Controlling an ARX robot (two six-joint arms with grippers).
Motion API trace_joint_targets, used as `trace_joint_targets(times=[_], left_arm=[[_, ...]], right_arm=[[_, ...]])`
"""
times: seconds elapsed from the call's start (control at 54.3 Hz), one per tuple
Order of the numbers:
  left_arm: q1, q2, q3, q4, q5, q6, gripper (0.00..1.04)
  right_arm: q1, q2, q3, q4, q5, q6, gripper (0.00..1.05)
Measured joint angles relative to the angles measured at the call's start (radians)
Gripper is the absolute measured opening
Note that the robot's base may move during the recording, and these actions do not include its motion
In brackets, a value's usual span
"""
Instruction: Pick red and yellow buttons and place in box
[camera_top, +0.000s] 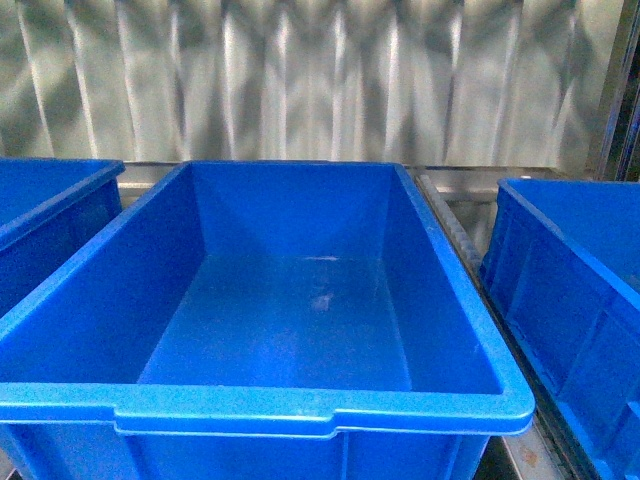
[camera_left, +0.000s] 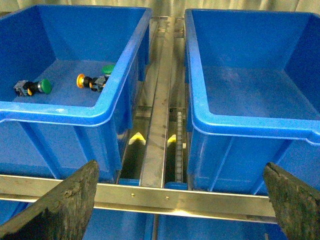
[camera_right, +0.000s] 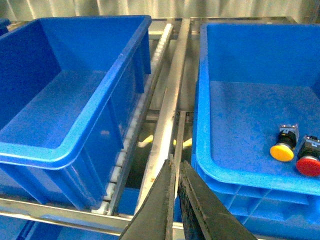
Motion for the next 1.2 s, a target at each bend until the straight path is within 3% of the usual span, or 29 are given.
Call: trace_joint_targets(times=[0.055,0.129,0.203,0.718,0.81,1.197], left_arm=[[0.000,0.000,0.000,0.000,0.000,0.000,0.97],[0.000,0.000,0.000,0.000,0.000,0.000,0.97],[0.000,0.000,0.000,0.000,0.000,0.000,0.97],[0.000,0.000,0.000,0.000,0.000,0.000,0.97],[0.000,0.000,0.000,0.000,0.000,0.000,0.97],[0.000,0.000,0.000,0.000,0.000,0.000,0.97]], right_arm=[[0.014,-0.021,-0.011,-0.005,0.016,0.000,0.04],[0.091,-0.051,-0.032,-0.019,0.115,0.000,0.04],[0.128,-0.086,-0.055,-0.031,0.117,-0.001,0.04],[0.130,-0.245,-0.120,-0.098,0.127,-0.002,0.04],[0.130,-0.389,-0.119,-0.267,0.127,-0.002,0.04],[0.130,-0.420,-0.119,-0.277,0.127,-0.003,0.06]])
